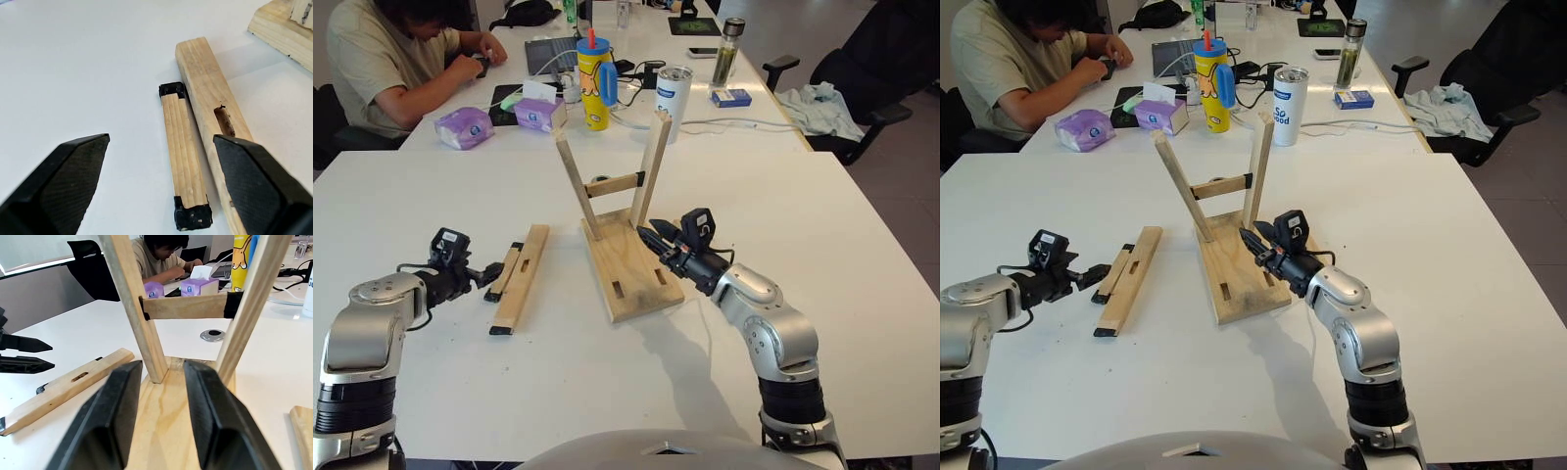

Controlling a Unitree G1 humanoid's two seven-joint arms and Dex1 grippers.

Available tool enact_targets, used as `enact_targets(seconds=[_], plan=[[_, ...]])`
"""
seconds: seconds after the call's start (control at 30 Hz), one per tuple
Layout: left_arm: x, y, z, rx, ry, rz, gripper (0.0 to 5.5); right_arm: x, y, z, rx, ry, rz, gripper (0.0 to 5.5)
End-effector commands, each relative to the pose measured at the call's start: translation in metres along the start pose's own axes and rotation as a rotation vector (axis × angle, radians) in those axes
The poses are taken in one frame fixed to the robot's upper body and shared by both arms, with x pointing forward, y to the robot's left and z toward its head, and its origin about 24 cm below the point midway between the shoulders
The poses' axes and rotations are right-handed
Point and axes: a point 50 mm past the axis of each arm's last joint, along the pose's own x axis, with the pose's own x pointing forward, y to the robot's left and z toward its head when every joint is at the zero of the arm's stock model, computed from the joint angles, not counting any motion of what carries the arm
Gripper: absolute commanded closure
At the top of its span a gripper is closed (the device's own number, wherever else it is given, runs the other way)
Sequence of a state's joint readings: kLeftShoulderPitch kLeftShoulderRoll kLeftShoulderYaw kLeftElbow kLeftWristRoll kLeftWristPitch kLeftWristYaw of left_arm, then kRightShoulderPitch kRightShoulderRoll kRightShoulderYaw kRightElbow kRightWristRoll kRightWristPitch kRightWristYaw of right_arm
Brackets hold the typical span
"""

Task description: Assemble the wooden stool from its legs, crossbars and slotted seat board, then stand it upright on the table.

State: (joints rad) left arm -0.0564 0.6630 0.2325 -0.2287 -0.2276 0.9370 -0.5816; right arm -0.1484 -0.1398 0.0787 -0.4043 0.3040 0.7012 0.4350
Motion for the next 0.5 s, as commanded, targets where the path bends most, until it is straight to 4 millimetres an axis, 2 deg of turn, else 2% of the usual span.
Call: enact_targets(seconds=[0.03,0.47,0.5], plan=[[0.005,-0.001,-0.014,-0.021,0.047,-0.007,1.56,0.000,0.001,0.001,0.017,0.010,0.014,3.93],[0.021,-0.006,-0.035,-0.019,0.113,-0.085,1.56,0.002,0.005,-0.007,0.034,0.050,0.037,3.93],[0.022,-0.005,-0.036,-0.019,0.116,-0.081,1.74,0.002,0.005,-0.007,0.033,0.050,0.038,3.93]])
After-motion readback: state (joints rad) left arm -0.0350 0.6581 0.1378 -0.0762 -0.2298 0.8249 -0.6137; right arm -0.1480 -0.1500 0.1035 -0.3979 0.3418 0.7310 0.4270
